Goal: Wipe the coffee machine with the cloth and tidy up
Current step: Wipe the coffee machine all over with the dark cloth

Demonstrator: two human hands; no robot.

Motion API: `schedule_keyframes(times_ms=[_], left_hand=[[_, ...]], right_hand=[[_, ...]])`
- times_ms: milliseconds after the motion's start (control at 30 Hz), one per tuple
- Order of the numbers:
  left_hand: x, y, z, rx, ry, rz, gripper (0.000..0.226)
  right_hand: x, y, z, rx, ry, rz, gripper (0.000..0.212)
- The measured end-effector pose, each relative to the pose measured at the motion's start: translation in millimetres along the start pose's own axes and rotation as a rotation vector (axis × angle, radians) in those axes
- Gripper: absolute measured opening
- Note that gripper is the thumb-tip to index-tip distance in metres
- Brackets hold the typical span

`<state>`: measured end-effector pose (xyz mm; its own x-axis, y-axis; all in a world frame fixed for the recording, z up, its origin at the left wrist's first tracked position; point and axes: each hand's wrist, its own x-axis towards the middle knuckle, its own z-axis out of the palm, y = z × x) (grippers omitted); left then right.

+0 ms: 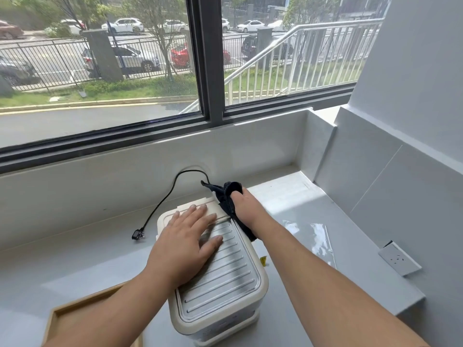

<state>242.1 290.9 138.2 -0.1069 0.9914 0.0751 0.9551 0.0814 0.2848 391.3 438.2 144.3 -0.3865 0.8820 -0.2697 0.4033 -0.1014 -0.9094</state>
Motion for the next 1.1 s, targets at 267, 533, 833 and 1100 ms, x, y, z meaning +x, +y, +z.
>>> schedule_keyframes(times_ms=[267, 533, 833, 1100], left_hand=[[1, 0, -1, -0.016, 0.018, -0.031, 0.078], [1, 3, -1, -0.023, 0.039, -0.038, 0.08], [-1, 3, 0, -0.03, 0.051, -0.032, 0.072], [-3, 4, -2, -0.027, 0.049, -0.026, 0.077]], right_hand=[[-25, 18, -3, -0.018, 0.037, -0.08, 0.031], [-67, 37, -12, -0.115, 0.102, -0.169, 0.013], [-123, 63, -19, 0.026, 0.099, -0.034, 0.015], [-170, 69, -4, 0.044, 0.274, -0.102, 0.003]])
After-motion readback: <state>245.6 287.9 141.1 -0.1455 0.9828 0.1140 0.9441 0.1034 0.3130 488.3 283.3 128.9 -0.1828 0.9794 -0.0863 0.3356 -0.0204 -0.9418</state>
